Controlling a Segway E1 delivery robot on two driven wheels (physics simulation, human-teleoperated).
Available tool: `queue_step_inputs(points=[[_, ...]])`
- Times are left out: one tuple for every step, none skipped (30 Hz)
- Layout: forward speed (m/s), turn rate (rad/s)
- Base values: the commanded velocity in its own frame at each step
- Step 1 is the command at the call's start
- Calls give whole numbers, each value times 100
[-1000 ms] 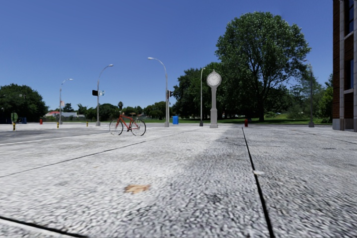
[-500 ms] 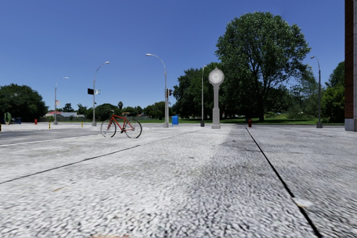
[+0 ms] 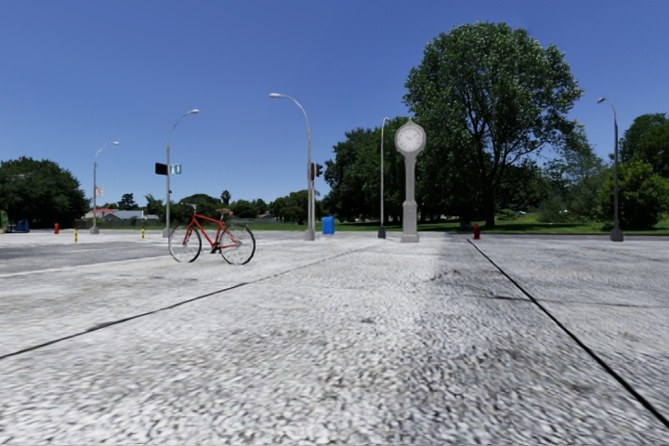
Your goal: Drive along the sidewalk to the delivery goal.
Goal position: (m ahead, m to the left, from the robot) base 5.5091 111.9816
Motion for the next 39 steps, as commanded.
queue_step_inputs(points=[[200, 0], [200, 0], [200, 0], [200, 0], [200, 0], [200, 0], [200, 0], [200, 0], [200, 0], [200, 0], [200, 0], [200, 0], [200, 0], [200, 0], [200, 0], [200, 0], [200, 0], [200, 0], [200, 0], [200, 0], [200, 0], [200, 0], [200, 0], [200, 0], [200, 0], [200, 0], [200, 0], [200, 0], [200, 0], [200, 0], [200, 0], [200, 0], [200, 0], [200, 0], [200, 0], [200, 0], [200, 0], [200, 0], [200, 0]])
